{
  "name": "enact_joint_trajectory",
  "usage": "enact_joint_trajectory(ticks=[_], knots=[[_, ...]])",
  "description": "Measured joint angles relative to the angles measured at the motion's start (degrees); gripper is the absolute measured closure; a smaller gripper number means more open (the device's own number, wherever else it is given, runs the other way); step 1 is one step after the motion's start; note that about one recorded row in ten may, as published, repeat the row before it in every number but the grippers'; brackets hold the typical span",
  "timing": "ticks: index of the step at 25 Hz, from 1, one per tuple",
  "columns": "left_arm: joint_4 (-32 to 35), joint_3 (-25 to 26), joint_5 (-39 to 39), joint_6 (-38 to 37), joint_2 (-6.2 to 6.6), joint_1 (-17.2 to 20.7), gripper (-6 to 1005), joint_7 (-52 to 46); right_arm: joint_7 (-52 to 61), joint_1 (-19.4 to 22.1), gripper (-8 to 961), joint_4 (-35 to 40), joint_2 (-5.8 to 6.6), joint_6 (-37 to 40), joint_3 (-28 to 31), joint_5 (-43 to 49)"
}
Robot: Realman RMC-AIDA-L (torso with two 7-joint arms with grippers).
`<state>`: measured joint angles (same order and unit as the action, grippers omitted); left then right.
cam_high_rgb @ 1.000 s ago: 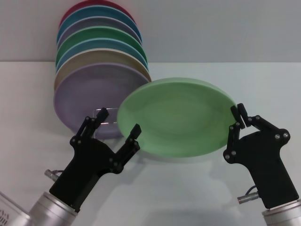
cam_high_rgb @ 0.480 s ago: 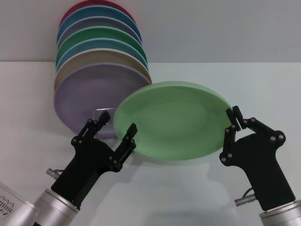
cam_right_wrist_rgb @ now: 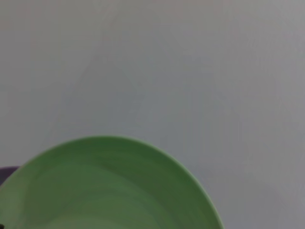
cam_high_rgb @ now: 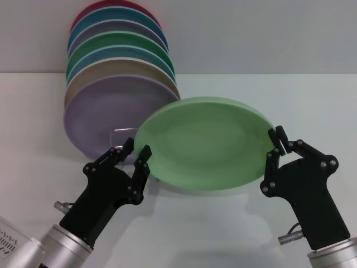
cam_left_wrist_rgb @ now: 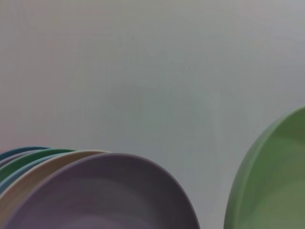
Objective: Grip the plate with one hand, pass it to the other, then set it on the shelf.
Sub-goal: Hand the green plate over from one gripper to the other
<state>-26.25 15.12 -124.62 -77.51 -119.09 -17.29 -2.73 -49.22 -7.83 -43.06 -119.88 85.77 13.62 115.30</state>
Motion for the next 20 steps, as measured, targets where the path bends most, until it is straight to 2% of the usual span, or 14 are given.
enact_joint_trajectory(ticks=[6,11,20], knots=[[-0.21,0.02,0.00,0.66,0.00,-0.17,701,0.00,0.00,-0.05,939,0.06,0.00,0.00,0.00,0.00],[-0.33,0.12,0.00,1.43,0.00,-0.27,699,0.00,0.00,-0.08,939,0.17,0.00,0.01,0.00,0.00],[-0.35,0.79,0.00,1.51,0.00,-0.12,778,0.00,0.00,-0.26,939,0.23,0.00,0.01,0.15,0.01]])
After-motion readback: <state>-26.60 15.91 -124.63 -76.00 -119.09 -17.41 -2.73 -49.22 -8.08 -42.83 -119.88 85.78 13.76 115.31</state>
